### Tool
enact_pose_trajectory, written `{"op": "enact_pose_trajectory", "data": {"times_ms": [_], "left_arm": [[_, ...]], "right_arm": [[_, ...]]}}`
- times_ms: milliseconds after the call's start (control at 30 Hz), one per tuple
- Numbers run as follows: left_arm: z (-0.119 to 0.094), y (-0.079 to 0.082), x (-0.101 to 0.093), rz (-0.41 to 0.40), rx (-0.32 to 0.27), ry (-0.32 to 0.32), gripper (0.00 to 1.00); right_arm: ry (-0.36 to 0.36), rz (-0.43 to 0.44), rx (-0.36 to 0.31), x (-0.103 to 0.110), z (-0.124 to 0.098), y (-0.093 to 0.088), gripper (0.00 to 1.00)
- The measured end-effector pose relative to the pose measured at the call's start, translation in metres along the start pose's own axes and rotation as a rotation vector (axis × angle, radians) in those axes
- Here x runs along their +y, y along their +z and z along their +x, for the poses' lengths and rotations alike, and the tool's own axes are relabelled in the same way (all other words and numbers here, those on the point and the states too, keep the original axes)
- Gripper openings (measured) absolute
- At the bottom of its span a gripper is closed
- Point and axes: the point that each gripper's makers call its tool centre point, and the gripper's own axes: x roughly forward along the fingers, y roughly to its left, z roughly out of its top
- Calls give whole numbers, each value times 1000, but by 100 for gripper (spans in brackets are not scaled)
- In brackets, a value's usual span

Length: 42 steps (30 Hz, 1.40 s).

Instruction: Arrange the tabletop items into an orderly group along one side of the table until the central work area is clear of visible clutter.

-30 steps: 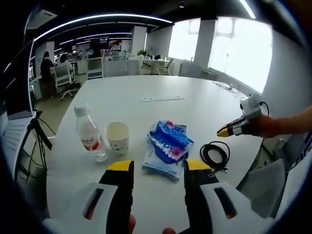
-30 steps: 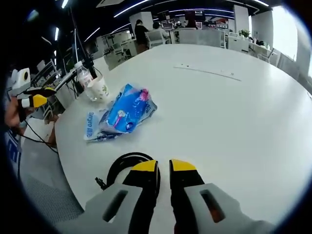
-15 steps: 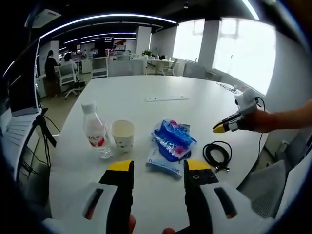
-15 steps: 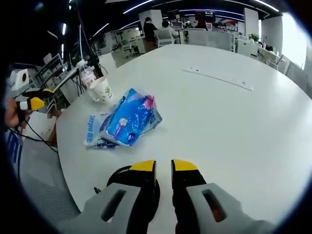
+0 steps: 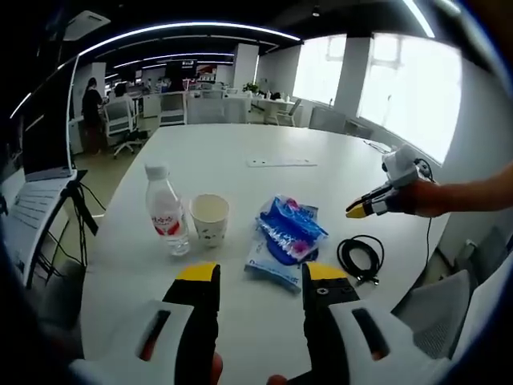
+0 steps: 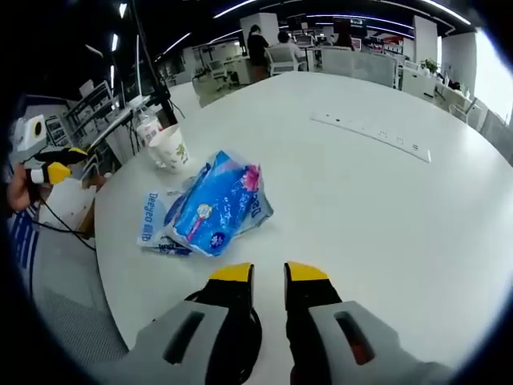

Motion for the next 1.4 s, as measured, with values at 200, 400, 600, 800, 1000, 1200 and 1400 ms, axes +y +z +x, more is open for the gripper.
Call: {"op": "enact_pose_trajectory", "data": {"times_ms": [200,400,600,800,1000,1200,1400], "left_arm": [[-2,-1,-2,6,3,1,40],[-5,-5,0,1,9,7,40],[-9,-5,2,-17,-3,14,40],[-13,-6,5,-25,-9,23,40],[-19,-4,9,-28,-17,36,40],[-24,-4,12,-34,-23,44,40],[-26,-7,13,-35,-22,48,40]], "right_arm": [[10,-19,5,-3,8,9,14],[28,-40,3,3,15,22,15],[48,-65,16,4,29,31,16],[95,-79,26,17,46,41,19],[110,-117,38,35,58,53,20],[119,-186,45,36,79,73,21],[140,-217,61,33,98,87,22]]}}
